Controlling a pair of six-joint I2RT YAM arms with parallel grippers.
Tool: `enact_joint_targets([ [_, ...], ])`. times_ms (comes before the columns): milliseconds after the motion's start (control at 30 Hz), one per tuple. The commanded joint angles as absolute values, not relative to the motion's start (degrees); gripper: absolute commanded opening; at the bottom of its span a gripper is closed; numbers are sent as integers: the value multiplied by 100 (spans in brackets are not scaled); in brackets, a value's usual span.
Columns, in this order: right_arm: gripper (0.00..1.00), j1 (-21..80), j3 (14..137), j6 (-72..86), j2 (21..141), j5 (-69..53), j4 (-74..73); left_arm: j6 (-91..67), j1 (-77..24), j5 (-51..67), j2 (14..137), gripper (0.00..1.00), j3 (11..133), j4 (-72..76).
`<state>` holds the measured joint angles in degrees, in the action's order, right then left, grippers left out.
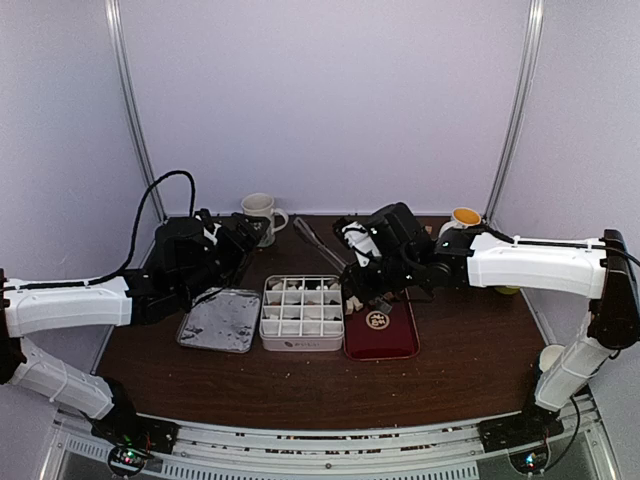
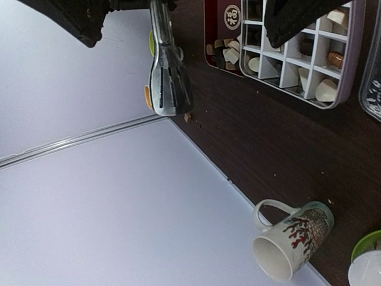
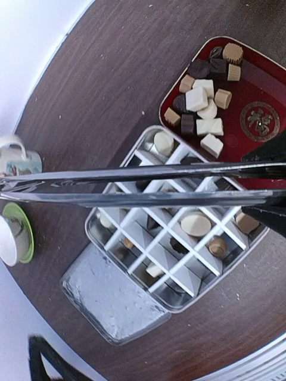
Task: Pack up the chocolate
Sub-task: Pick up the fake chocolate from the center of the board.
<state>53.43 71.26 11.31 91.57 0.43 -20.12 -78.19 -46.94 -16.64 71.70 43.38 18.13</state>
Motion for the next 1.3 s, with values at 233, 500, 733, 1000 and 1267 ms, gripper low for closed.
enact_joint_targets([
  [233,20,3599,7169,1778,9165,259,-2491,-6201,-4650,-2598,6130,98,4376,-230],
  [500,21,2861,7659,2035,9748,-196,-2790,-5583,-4225,-2026,5824,98,4271,-758],
  [733,21,2620,7971,2788,10262,-491,-2811,-4816,-3183,-963,5613,98,4271,-1217],
  [1000,26,2388,8818,3237,10935,-58,-3520,-4310,-2896,-942,5552,98,4341,-1308],
  [1267,32,2034,9783,3106,11541,120,-4511,-4042,-2653,-310,5830,98,4497,-1087],
])
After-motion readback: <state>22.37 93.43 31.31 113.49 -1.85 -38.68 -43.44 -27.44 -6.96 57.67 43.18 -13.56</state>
